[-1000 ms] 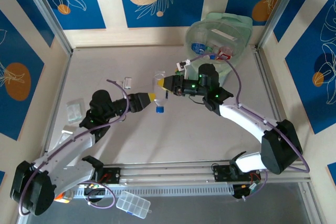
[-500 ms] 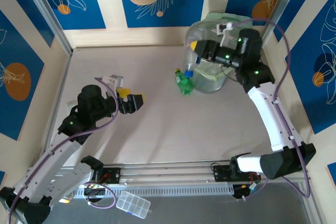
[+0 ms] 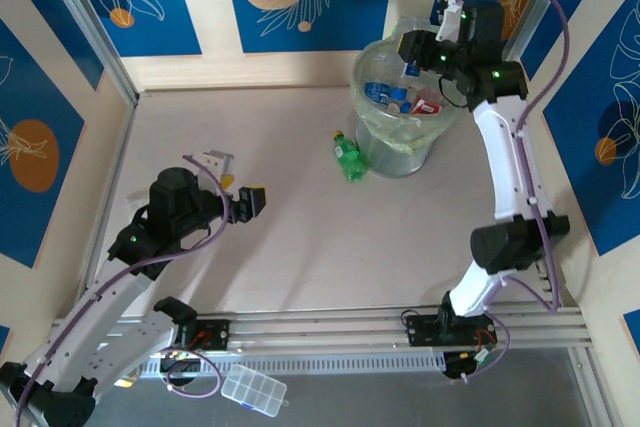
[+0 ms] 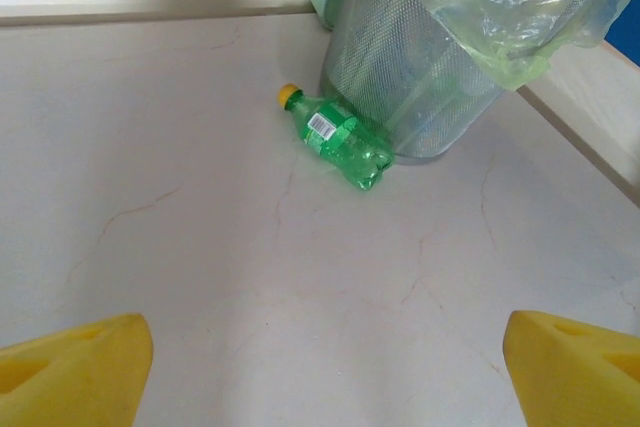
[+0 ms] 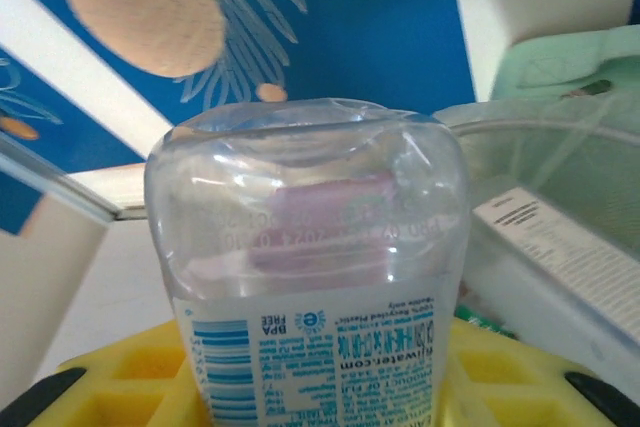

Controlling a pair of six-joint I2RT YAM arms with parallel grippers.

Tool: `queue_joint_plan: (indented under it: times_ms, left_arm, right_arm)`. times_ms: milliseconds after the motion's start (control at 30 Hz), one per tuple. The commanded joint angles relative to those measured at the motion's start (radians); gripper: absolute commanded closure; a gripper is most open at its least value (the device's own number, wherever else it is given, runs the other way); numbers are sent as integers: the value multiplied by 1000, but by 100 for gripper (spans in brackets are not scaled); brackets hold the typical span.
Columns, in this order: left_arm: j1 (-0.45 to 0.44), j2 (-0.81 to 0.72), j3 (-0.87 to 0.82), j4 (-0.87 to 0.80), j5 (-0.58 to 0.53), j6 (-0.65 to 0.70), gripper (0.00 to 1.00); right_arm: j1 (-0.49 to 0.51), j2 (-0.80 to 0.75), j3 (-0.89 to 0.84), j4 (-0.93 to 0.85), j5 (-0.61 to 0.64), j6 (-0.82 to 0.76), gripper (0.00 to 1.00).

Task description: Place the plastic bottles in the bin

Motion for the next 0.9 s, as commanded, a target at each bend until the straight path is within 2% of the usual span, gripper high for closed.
queue_joint_plan:
  times_ms: [0,100,233,400,667,733,867]
  left_arm:
    - [3,-4,-11,-7,-11,32,10]
    - [3,0,-10,-8,-8,32,10]
    - [3,6,-11,-4,-3,31,10]
    - [3,14,-8,-6,3,28,10]
    - [3,15,-8,-14,-11,30,10]
    - [3,15,-7,-16,-12,31,9]
    - [3,0,-8,-20,-38,37,10]
  right_arm:
    - [6,75,135,-131,79,-51,60]
    - [33,137,186,-187,164,-98,60]
    - [70,174,168,-188,311,-170,58]
    - [103,241,176,-210,415,-215,53]
    - [96,344,229,-287,434,-170,48]
    - [97,349,258,-304,435,-150,44]
    - [112,298,299,-293,451,-122,27]
